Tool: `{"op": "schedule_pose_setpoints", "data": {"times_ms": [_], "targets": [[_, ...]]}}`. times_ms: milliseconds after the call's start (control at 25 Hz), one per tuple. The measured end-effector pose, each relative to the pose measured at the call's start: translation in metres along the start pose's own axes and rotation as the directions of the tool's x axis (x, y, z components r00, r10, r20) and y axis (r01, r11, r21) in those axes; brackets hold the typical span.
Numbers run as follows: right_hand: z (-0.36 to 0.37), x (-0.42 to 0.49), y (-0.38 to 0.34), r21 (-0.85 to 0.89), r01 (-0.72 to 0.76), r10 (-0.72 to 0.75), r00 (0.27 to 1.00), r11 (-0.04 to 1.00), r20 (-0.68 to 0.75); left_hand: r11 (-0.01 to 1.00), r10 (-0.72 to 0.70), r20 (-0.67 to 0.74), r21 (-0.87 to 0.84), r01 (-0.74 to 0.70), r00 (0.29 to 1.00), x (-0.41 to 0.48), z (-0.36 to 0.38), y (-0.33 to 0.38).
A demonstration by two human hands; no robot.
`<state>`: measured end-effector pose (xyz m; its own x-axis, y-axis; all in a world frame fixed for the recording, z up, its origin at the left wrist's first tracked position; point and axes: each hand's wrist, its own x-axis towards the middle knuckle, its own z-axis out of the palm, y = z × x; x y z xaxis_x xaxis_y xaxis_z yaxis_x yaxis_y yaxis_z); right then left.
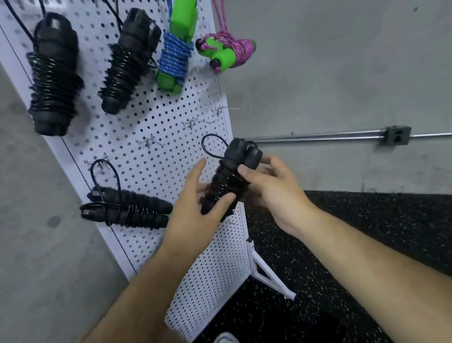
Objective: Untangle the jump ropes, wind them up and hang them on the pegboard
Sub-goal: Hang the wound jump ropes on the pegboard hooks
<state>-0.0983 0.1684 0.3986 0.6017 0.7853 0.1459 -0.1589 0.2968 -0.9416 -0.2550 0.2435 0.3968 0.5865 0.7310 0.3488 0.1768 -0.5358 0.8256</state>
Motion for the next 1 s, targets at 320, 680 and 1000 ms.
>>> {"op": "schedule_pose_setpoints", "data": {"times_ms": [320, 680, 1000], "targets": [[0.011, 0.001, -0.003, -0.299, 0.303, -0.273, 0.952, 0.905, 0.139, 0.988, 0.091, -0.2, 0.14, -0.064, 0.976, -0.005, -0.016, 0.001], [0.046, 0.011, 0.018, -0.322, 0.396, -0.326, 0.911, 0.86, 0.251, 0.969, 0.102, -0.326, 0.246, -0.02, 0.94, -0.013, -0.036, -0.02], [0.074, 0.037, 0.034, -0.362, 0.354, -0.294, 0.932, 0.862, 0.212, 0.955, 0.107, -0.33, 0.297, -0.004, 0.938, 0.005, -0.045, -0.037]]}}
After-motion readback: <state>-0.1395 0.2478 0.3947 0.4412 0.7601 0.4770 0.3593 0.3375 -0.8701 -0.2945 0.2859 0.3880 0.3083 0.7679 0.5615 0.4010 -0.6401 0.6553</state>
